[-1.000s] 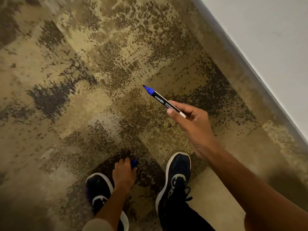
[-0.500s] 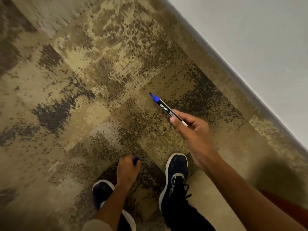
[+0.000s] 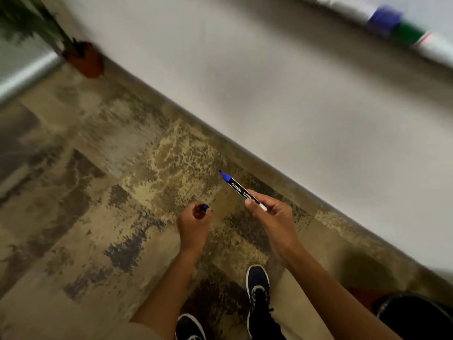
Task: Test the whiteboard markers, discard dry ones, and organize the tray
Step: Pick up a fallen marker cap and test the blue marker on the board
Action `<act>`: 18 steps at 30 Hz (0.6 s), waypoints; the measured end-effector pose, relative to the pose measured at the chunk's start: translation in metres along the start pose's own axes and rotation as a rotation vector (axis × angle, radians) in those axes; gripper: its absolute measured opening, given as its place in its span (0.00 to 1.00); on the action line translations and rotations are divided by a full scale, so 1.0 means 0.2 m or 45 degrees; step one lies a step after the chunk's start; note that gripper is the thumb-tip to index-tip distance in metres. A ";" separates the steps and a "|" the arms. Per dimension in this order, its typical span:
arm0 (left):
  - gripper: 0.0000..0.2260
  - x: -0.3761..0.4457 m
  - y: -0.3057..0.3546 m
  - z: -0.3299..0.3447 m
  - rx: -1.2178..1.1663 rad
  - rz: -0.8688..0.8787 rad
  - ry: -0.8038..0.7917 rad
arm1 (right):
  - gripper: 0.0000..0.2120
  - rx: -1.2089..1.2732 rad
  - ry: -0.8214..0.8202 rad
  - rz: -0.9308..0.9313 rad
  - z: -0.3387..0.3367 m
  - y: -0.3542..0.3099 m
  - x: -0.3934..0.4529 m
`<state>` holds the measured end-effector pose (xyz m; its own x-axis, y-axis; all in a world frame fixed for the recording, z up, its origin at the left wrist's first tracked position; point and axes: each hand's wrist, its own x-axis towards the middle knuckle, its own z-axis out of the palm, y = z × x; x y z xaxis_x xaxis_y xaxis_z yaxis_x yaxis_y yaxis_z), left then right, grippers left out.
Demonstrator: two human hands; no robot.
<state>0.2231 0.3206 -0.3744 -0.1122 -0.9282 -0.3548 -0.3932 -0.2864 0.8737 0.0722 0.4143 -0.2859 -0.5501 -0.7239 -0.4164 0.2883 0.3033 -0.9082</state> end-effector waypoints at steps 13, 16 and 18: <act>0.10 -0.36 1.46 -0.34 -0.366 0.355 -0.254 | 0.12 0.274 0.174 -0.175 0.00 -1.21 -0.56; 0.11 -0.45 1.72 -0.40 -0.418 0.437 -0.331 | 0.15 0.323 0.237 -0.222 0.00 -1.40 -0.68; 0.12 -0.52 1.89 -0.43 -0.452 0.479 -0.363 | 0.16 0.416 0.263 -0.267 -0.01 -1.52 -0.76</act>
<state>0.1638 0.2880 0.0204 -0.4449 -0.8950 -0.0316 0.0454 -0.0578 0.9973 0.0655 0.4337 0.0535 -0.7588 -0.5996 -0.2542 0.3680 -0.0727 -0.9270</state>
